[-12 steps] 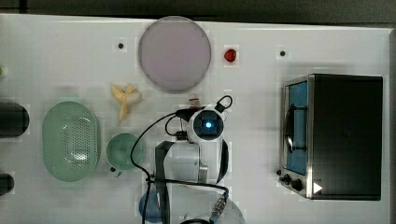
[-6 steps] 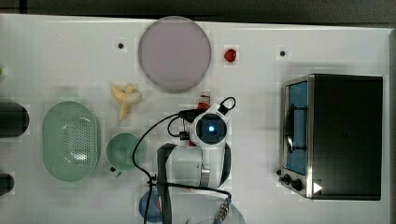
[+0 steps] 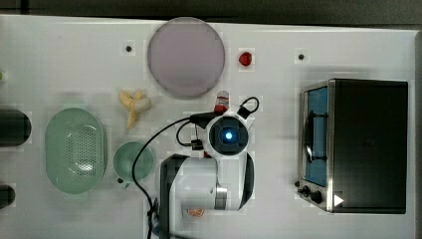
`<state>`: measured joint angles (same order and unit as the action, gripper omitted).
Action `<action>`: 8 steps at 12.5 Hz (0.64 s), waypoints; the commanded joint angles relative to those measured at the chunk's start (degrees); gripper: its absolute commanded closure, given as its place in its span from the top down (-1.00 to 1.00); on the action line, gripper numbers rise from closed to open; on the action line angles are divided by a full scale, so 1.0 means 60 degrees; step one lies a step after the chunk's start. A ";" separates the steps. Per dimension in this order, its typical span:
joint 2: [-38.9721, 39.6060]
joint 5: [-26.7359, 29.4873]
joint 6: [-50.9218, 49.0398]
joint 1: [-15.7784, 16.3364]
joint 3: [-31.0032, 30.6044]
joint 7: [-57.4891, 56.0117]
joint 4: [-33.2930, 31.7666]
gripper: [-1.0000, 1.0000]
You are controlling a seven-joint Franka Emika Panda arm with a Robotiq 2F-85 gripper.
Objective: Pick Ketchup from the table and place it in strainer.
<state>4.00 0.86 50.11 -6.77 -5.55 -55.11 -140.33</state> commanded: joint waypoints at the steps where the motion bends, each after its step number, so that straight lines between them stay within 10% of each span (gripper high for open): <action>1: -0.1673 -0.0023 -0.1839 -0.0065 -0.0330 0.0195 0.0606 0.26; 8: -0.2687 0.0039 -0.5126 0.0178 -0.2100 0.2098 0.2363 0.26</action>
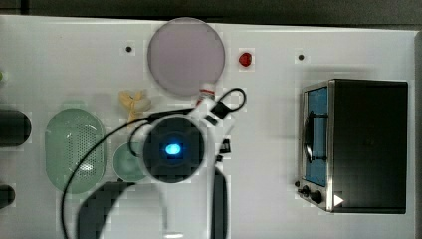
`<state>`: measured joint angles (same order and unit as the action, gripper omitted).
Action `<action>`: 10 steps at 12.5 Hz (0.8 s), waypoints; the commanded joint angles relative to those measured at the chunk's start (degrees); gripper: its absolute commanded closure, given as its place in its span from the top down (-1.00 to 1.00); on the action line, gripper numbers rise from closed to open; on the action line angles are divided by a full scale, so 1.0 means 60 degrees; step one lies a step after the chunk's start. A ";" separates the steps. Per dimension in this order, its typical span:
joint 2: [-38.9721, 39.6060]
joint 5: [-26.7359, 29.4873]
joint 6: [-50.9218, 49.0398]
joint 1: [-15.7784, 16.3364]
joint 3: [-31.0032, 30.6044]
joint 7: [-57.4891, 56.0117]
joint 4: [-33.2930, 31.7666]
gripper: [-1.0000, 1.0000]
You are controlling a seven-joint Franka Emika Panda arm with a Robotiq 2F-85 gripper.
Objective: Pick Ketchup from the table and place it in strainer.
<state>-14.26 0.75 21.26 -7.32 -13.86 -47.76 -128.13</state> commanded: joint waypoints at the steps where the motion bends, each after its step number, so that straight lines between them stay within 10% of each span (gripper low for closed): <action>1: 0.0371 0.0076 -0.0314 0.0294 -0.1018 0.1108 0.0433 0.26; 10: 0.1945 0.0238 0.2205 0.0481 -0.4064 0.6006 0.0523 0.26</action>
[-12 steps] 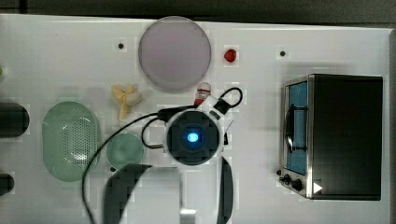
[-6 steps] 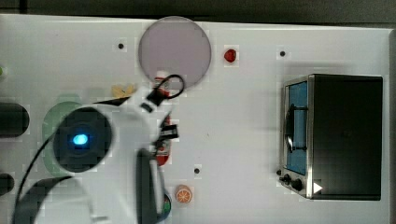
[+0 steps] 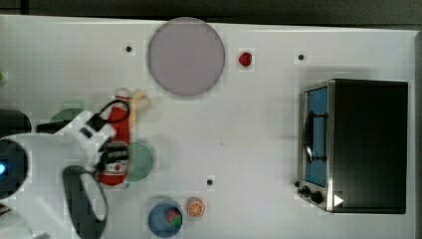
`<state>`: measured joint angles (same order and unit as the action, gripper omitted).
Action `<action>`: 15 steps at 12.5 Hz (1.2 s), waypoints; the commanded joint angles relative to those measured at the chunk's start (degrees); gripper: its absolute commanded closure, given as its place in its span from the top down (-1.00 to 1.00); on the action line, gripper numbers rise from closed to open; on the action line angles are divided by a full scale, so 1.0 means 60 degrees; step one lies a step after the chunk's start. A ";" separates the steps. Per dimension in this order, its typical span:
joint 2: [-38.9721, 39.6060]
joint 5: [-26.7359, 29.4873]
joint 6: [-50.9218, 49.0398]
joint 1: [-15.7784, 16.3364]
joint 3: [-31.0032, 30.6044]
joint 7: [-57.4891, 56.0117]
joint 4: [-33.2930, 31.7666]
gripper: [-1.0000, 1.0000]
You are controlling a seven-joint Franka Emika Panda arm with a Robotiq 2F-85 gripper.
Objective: Pick Ketchup from the table and place it in strainer.
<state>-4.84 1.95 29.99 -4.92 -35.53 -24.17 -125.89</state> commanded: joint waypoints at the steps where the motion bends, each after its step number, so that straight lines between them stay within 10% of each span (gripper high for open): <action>1: 0.0758 0.0037 0.1118 0.0091 -0.0736 0.2758 0.0149 0.26; 11: 0.4777 -0.0676 0.5145 0.0824 -0.1493 0.4881 -0.0008 0.26; 15: 0.5304 -0.1189 0.5311 0.1041 -0.1209 0.4914 0.0047 0.95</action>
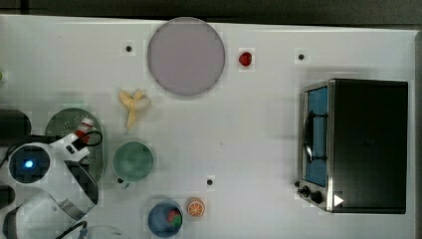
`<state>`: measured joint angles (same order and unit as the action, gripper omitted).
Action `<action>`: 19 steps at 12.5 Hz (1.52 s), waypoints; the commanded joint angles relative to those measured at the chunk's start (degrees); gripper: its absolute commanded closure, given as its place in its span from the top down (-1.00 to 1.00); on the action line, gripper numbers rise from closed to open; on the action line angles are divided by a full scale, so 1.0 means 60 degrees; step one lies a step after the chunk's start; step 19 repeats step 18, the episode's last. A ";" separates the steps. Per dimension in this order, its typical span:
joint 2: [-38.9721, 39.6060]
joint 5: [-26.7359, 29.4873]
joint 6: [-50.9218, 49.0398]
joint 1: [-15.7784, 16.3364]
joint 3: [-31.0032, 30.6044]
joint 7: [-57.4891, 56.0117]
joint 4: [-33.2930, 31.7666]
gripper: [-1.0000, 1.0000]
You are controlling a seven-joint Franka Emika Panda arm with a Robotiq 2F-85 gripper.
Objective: Pick Ketchup from the table and place it in strainer.
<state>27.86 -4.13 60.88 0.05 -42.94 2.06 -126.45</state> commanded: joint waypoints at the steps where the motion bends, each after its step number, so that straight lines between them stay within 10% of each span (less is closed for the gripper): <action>1: -0.0278 -0.0171 0.0196 0.0198 -0.0001 0.0700 0.0201 1.00; 11: -0.4054 0.1551 -0.5116 -0.2007 0.0282 0.1706 0.2260 1.00; 19: -0.4834 0.1979 -0.9490 -0.2974 0.3093 0.1190 0.5211 1.00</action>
